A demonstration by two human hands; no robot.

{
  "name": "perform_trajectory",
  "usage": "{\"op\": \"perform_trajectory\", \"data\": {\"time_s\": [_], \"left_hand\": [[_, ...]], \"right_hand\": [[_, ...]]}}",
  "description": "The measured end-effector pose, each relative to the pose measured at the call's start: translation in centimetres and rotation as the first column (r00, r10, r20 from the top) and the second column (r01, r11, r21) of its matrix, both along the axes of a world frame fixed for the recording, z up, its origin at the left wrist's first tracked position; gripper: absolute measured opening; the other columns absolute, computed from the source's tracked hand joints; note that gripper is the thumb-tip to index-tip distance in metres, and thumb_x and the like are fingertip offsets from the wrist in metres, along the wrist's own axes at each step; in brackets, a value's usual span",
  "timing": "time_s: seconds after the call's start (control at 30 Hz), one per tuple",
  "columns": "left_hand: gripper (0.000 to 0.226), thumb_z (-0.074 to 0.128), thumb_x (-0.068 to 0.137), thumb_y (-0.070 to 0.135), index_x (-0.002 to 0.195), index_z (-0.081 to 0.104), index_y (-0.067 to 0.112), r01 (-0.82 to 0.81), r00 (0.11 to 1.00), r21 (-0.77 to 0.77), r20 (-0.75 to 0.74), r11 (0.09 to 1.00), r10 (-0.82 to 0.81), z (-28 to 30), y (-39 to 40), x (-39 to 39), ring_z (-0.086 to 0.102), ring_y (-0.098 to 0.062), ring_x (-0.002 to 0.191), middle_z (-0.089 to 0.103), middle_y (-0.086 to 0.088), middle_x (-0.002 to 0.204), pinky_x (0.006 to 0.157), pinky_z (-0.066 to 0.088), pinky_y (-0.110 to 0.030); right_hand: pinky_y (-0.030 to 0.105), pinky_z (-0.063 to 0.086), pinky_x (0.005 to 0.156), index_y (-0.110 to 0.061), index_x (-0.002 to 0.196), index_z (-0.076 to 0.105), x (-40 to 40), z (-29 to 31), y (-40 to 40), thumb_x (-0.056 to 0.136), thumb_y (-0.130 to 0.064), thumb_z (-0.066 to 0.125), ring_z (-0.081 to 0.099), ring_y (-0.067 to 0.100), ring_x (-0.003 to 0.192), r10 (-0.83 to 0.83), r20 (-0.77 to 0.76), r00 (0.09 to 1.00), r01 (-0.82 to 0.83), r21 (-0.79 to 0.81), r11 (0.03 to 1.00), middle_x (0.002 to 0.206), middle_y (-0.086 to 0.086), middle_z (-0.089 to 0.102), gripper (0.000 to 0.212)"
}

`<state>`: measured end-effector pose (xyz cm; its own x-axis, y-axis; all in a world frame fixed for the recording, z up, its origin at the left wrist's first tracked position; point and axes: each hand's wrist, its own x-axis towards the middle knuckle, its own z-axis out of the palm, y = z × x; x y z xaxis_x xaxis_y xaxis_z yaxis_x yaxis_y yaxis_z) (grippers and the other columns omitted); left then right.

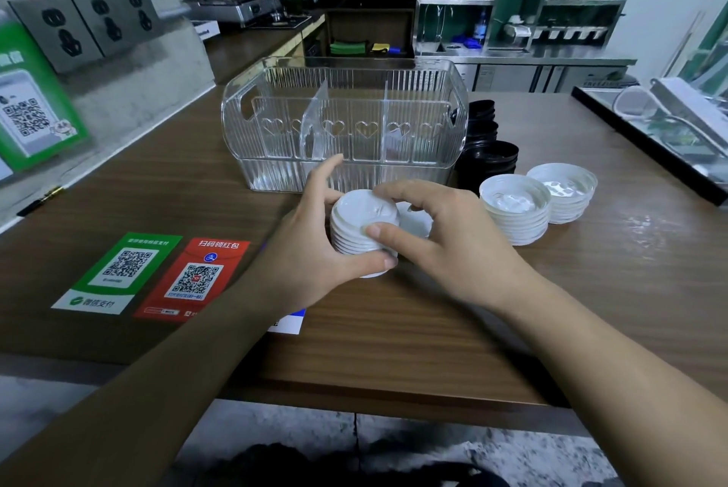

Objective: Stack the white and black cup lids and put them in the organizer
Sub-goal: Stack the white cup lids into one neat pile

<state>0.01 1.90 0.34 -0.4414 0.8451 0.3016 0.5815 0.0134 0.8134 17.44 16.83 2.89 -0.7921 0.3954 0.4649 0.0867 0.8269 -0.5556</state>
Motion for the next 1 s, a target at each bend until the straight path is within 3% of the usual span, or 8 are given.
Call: {"op": "perform_trajectory", "data": {"time_s": [0.17,0.33,0.57,0.7,0.8,0.9,1.0], "left_hand": [[0.142,0.106,0.064,0.055,0.174,0.017,0.059,0.031,1.0,-0.012,0.007,0.999,-0.031,0.1,-0.1,-0.1,0.074,-0.013,0.131,0.071,0.017,0.137,0.119,0.056,-0.052],[0.133,0.105,0.065,0.058,0.171,0.024,0.06,0.021,1.0,-0.012,-0.015,1.0,-0.021,0.0,-0.1,0.0,0.074,-0.013,0.131,0.07,0.019,0.134,0.117,0.057,-0.052],[0.095,0.101,0.07,0.06,0.151,0.052,0.052,0.003,0.996,-0.014,-0.084,1.0,-0.004,-0.1,0.0,0.0,0.07,-0.009,0.133,0.069,0.022,0.14,0.114,0.058,-0.049],[0.075,0.099,0.074,0.056,0.139,0.062,0.044,-0.032,0.993,0.006,-0.112,0.999,0.033,-0.3,0.1,-0.2,0.07,-0.011,0.128,0.071,0.017,0.135,0.109,0.059,-0.051],[0.074,0.098,0.078,0.054,0.14,0.061,0.044,-0.08,0.988,0.007,-0.133,0.997,0.08,-0.2,0.0,-0.4,0.066,-0.007,0.131,0.069,0.02,0.136,0.112,0.056,-0.046],[0.075,0.099,0.083,0.051,0.146,0.058,0.041,-0.123,0.98,-0.005,-0.155,0.992,0.121,-0.2,0.0,-0.5,0.061,-0.001,0.131,0.065,0.022,0.139,0.113,0.052,-0.034],[0.076,0.098,0.085,0.051,0.148,0.057,0.04,-0.143,0.978,-0.008,-0.153,0.99,0.14,-0.2,0.0,-0.6,0.058,0.005,0.13,0.063,0.024,0.139,0.109,0.048,-0.023]], "right_hand": [[0.031,0.052,0.11,-0.023,0.142,0.072,0.1,0.0,0.3,0.102,-0.046,0.077,0.068,0.001,0.126,0.049,0.008,0.999,-0.048,-0.038,0.998,0.135,-0.016,0.075,0.046],[0.032,0.055,0.105,-0.03,0.133,0.078,0.1,0.3,0.4,0.095,-0.048,0.084,0.072,-0.001,0.114,0.023,-0.001,1.0,-0.023,-0.095,0.995,0.122,-0.022,0.079,0.042],[0.035,0.057,0.102,-0.033,0.13,0.079,0.1,0.2,0.3,0.09,-0.054,0.086,0.074,0.003,0.11,0.006,-0.011,1.0,-0.007,-0.126,0.992,0.116,-0.02,0.08,0.046],[0.03,0.055,0.101,-0.025,0.135,0.075,0.8,0.7,1.1,0.096,-0.056,0.078,0.071,0.002,0.114,-0.02,-0.032,0.999,0.02,0.004,1.0,0.126,-0.014,0.078,0.049],[0.016,0.047,0.084,-0.017,0.126,0.078,1.3,1.1,2.4,0.103,-0.029,0.076,0.063,-0.009,0.092,-0.076,-0.09,0.993,0.086,0.119,0.989,0.111,-0.009,0.074,0.026],[0.023,0.047,0.077,-0.018,0.111,0.08,1.2,0.6,2.8,0.096,-0.014,0.077,0.059,0.002,0.083,-0.091,-0.001,0.996,0.088,0.239,0.967,0.098,-0.009,0.064,0.016],[0.036,0.051,0.083,-0.021,0.1,0.08,0.8,-0.6,2.8,0.091,-0.03,0.083,0.06,0.021,0.088,-0.094,0.138,0.986,0.038,0.363,0.931,0.095,-0.003,0.063,0.013]]}}
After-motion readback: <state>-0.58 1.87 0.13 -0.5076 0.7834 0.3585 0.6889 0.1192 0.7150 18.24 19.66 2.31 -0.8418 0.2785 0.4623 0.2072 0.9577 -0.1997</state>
